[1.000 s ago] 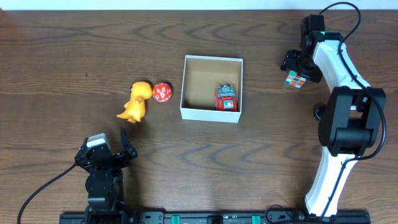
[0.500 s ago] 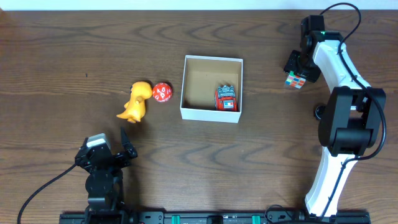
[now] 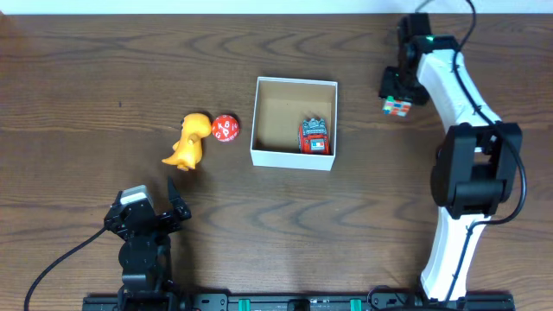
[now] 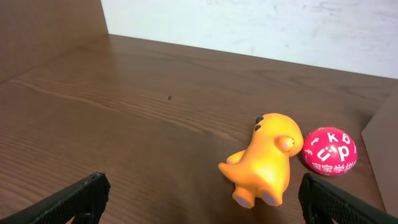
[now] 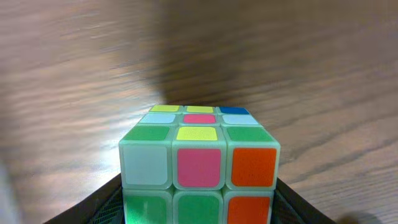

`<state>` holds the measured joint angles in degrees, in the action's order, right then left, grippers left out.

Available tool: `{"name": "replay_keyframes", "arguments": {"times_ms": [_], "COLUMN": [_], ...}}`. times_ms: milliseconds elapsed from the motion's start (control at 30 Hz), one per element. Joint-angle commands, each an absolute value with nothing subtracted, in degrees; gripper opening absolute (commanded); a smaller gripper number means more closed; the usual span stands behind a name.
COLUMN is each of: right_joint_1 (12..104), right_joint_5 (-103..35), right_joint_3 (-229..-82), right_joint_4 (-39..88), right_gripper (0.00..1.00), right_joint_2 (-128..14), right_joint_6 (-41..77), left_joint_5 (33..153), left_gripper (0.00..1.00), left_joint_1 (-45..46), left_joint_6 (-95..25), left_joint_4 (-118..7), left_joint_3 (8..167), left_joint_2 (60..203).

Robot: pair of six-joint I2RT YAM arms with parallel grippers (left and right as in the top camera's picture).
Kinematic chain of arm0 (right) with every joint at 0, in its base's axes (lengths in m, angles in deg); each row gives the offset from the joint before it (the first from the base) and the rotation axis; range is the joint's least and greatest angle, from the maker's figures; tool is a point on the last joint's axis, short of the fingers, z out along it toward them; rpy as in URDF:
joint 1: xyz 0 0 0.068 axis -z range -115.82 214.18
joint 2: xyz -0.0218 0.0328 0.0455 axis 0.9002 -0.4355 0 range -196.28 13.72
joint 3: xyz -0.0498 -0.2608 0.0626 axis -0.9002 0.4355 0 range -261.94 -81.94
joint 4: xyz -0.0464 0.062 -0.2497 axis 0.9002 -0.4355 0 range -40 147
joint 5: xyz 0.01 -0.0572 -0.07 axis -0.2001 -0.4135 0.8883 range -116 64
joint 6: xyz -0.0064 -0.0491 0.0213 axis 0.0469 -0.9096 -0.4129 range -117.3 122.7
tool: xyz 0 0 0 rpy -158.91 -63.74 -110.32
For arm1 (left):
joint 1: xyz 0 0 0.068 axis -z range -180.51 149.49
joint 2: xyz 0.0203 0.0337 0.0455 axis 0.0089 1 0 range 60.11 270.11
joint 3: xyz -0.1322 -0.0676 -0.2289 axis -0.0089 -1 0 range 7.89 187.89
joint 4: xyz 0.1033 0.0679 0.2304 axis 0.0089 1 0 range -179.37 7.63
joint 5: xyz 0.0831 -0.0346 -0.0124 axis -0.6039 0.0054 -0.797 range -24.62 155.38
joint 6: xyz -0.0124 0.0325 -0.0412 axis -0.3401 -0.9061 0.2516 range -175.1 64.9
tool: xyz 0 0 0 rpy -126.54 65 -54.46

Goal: Pack container
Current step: 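Lift the Rubik's cube with right gripper and carry it over the box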

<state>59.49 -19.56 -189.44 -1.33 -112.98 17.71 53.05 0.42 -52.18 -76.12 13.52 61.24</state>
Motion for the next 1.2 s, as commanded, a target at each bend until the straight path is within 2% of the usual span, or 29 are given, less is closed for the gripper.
{"name": "replay_keyframes", "arguments": {"times_ms": [0, 233, 633, 767, 1167], "right_joint_1": [56.6, 50.8, 39.8, 38.2, 38.0], "right_joint_5": [-18.9, -18.9, -19.0, -20.5, -30.5], "right_joint_3": [-194.6, -199.8, -200.0, -200.0, -198.3], "right_joint_4": [-3.6, -6.8, -6.9, -6.6, -6.4], "right_gripper": [0.55, 0.56, 0.57, 0.56, 0.53], "right_joint_2": [-107.6, -103.0, -98.9, -98.9, -98.9], "right_joint_6": [12.2, 4.5, -12.7, -17.2, -40.3], "left_joint_5": [53.0, 53.0, 53.0, 53.0, 53.0], "left_gripper": [0.98, 0.98, 0.98, 0.98, 0.98], "left_joint_1": [0.6, 0.6, 0.6, 0.6, 0.6], "left_joint_6": [-52.7, -52.7, -52.7, -52.7, -52.7], "left_joint_4": [-74.6, -74.6, -74.6, -74.6, -74.6], "left_joint_3": [12.6, 12.6, 12.6, 12.6, 12.6], "left_joint_2": [61.3, 61.3, 61.3, 61.3, 61.3]}}
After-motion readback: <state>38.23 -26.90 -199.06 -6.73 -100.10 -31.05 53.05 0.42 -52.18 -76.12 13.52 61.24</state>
